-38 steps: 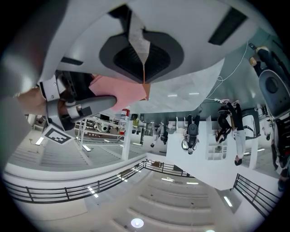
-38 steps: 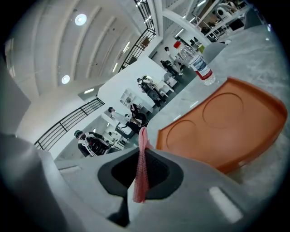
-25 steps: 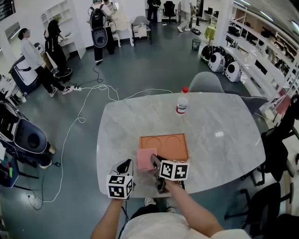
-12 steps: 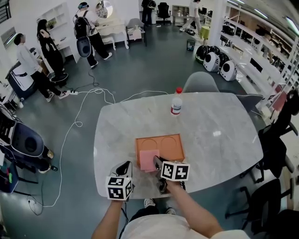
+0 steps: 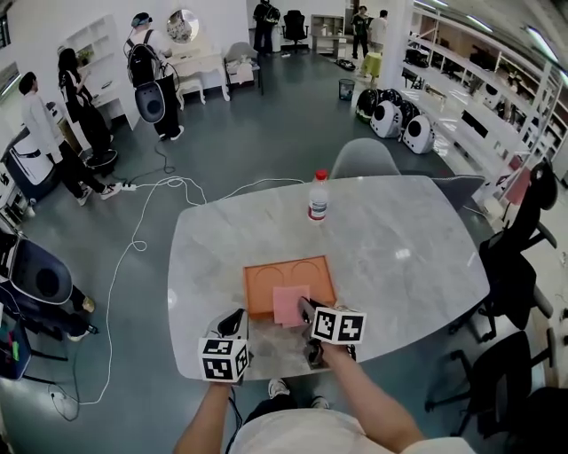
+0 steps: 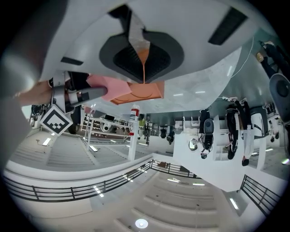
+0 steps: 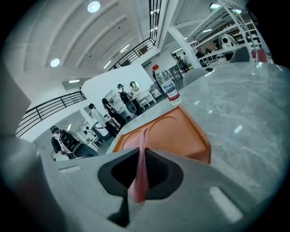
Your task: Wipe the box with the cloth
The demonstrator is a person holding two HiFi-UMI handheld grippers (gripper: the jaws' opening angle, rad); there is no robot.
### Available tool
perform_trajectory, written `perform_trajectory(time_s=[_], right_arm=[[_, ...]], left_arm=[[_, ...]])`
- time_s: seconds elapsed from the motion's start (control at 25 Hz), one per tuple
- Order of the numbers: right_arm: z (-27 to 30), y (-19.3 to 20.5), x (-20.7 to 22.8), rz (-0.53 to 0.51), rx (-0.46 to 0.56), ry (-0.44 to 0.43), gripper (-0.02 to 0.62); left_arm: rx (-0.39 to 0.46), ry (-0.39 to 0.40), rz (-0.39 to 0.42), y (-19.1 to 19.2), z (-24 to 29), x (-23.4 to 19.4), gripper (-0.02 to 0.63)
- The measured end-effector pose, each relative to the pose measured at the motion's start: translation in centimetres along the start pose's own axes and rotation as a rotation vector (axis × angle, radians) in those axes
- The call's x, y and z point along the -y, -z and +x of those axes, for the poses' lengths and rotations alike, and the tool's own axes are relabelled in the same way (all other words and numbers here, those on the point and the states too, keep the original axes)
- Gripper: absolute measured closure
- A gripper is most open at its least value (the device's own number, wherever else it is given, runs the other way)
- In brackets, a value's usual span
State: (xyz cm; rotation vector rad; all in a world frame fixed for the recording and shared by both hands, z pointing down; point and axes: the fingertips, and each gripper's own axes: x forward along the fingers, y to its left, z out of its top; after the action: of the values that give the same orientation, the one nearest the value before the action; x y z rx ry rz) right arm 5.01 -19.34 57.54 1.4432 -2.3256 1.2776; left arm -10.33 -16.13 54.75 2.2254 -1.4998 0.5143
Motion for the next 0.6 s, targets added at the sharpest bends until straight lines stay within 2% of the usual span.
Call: perform_trajectory(time_s=[0.6], right_arm=[[-4.6, -1.8, 5.3, 0.016, 0.061, 0.093, 0.577]], left_arm=[[0.014, 0.035, 0.016, -0.4, 0.3, 3.4, 0.591]])
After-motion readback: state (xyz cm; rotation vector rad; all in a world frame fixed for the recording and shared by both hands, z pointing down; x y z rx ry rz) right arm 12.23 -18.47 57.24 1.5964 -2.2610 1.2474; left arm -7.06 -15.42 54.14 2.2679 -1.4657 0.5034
